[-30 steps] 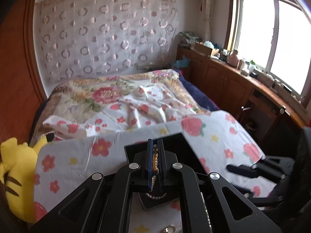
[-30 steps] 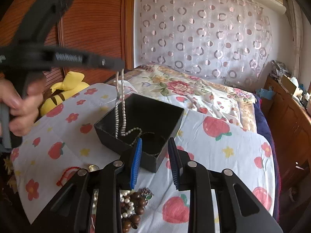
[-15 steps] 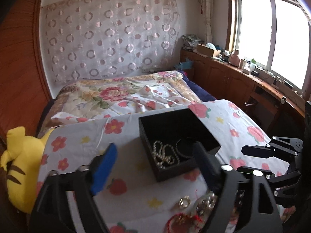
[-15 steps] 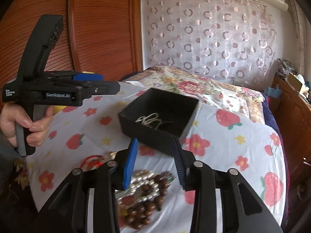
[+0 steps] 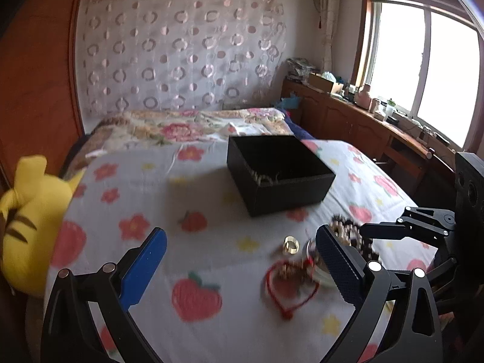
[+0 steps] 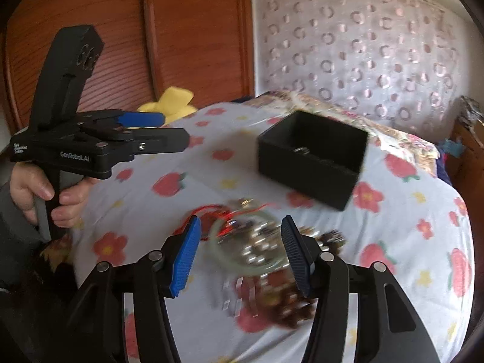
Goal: Organize jewelry
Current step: 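Move the right tool to the pile and grasp the jade-green bangle, then lift the jade bangle with the right tool while the left tool grasps the red string bracelet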
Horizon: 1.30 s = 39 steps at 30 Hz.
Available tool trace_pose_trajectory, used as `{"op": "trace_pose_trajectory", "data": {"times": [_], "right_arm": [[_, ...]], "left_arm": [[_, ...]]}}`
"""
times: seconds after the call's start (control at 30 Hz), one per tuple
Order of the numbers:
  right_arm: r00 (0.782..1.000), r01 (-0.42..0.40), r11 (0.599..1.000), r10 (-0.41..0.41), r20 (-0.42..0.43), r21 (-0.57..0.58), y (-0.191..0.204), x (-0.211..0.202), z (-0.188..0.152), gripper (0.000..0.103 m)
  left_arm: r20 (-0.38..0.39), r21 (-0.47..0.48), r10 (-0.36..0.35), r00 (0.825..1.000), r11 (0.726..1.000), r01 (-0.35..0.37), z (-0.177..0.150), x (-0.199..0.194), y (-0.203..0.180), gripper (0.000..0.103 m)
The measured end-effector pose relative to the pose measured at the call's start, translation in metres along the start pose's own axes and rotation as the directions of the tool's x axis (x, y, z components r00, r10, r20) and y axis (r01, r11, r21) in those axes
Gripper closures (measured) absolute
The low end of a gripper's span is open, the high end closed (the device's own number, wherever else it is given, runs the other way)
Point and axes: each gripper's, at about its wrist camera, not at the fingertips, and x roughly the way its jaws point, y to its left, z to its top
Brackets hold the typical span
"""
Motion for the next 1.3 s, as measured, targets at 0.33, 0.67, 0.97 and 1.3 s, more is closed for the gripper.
{"op": "trace_pose_trajectory", "data": {"times": [0.33, 0.67, 0.97, 1.3], "right_arm": [[0.991, 0.075, 0.985, -0.091, -0.094, -0.158, 0.029, 0.026, -0.006, 0.053], [0.966, 0.203, 0.934, -0.241, -0.099, -0.293, 0.029, 0.037, -0.011, 0.056], [0.966, 0.222, 0.923, -0.252, -0.06, -0.313, 0.03, 0.031, -0.008, 0.09], [0.987, 0.161, 0.983, -0.162, -0.011, -0.092, -0.015, -0.003, 0.016, 0.091]], "left_arm": [[-0.018, -0.019, 0.0, 1.0, 1.0, -0.001, -0.027, -0.011, 0.006, 0.008], [-0.017, -0.007, 0.0, 1.0, 1.0, 0.0, -0.031, -0.015, 0.003, 0.008], [-0.023, -0.008, -0.001, 1.0, 1.0, 0.001, -0.032, -0.013, 0.0, 0.008], [-0.044, 0.001, -0.004, 0.999, 1.0, 0.004, -0.037, -0.006, -0.004, 0.008]]}}
